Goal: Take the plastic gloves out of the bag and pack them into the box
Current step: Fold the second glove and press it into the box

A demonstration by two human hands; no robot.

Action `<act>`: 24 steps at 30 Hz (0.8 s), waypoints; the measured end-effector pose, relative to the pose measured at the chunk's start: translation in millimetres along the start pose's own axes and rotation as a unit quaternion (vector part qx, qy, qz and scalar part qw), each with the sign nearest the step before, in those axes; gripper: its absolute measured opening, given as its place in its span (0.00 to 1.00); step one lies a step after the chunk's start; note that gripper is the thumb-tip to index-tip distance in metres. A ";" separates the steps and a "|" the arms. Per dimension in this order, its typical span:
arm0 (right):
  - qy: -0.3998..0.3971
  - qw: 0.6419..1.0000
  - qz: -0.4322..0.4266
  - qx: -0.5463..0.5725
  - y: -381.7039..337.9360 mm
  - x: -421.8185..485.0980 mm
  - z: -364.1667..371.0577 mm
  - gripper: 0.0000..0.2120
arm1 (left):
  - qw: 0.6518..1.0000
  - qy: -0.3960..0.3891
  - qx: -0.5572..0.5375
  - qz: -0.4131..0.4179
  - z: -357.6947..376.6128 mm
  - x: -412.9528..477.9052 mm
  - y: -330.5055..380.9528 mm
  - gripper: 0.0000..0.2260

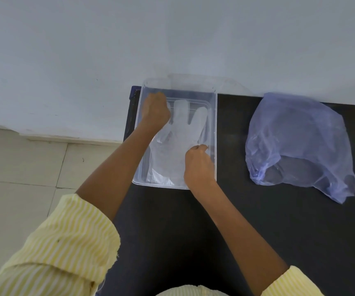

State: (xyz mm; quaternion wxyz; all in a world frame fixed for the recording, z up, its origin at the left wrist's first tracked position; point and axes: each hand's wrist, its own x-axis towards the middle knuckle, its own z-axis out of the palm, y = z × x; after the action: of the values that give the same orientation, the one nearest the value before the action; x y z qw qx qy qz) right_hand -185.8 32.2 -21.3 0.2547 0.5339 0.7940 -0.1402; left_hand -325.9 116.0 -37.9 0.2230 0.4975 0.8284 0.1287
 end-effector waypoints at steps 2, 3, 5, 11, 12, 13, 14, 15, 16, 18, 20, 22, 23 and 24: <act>0.015 1.000 0.001 0.025 0.5 -1.8 -2.3 0.28 | 1.000 -0.007 0.007 0.002 -0.2 -0.8 0.5 0.13; 0.024 0.999 0.005 0.037 1.3 -3.2 -4.6 0.29 | 1.000 -0.016 0.015 0.002 0.3 -0.9 0.5 0.15; 0.041 0.998 0.002 0.049 2.2 -3.9 -7.1 0.29 | 0.999 -0.035 0.032 -0.004 0.5 -2.3 0.8 0.16; 0.020 0.991 0.020 0.131 -1.5 -14.6 -11.0 0.20 | 0.999 -0.026 0.046 -0.003 2.0 -6.0 4.3 0.13; 0.028 0.990 0.024 0.134 -2.5 -17.1 -12.9 0.21 | 0.999 -0.016 0.050 0.004 0.5 -6.5 6.1 0.12; 0.035 0.990 0.031 0.129 -4.3 -20.7 -16.4 0.26 | 0.998 -0.004 0.053 0.015 -1.4 -6.9 7.4 0.12; 0.045 0.992 0.032 0.112 -5.3 -25.1 -18.2 0.30 | 0.998 0.010 0.057 0.026 -4.3 -7.7 8.4 0.13; 0.068 0.992 0.028 0.101 -4.9 -28.5 -18.8 0.33 | 0.997 0.024 0.065 0.039 -6.8 -7.7 8.0 0.15; 0.090 0.991 0.022 0.100 -4.9 -30.9 -20.2 0.33 | 0.995 0.036 0.074 0.048 -10.7 -7.8 6.8 0.17; 0.114 0.987 -0.015 0.114 -4.3 -32.1 -21.8 0.30 | 0.994 0.033 0.093 0.054 -19.7 -7.7 3.3 0.18; 0.082 0.985 -0.063 0.141 -3.8 -23.6 -17.1 0.25 | 0.990 0.005 0.129 0.055 -29.1 -8.8 1.1 0.15; 0.018 0.985 -0.094 0.146 -5.1 -12.5 -9.4 0.22 | 0.985 -0.041 0.154 0.062 -34.4 -14.9 -0.5 0.12; -0.001 0.986 -0.097 0.136 -5.2 -7.2 -4.9 0.21 | 0.982 -0.066 0.162 0.072 -33.6 -19.0 -1.3 0.11; -0.011 0.987 -0.096 0.128 -5.4 -3.4 -0.6 0.21 | 0.980 -0.087 0.165 0.075 -30.5 -23.8 -2.2 0.11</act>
State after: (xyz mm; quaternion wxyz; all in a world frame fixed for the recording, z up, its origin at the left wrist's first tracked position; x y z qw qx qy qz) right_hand -189.9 27.8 -19.3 0.1784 0.4821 0.8139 -0.2708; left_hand -333.1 94.2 -6.7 0.1992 0.5971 0.7761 -0.0374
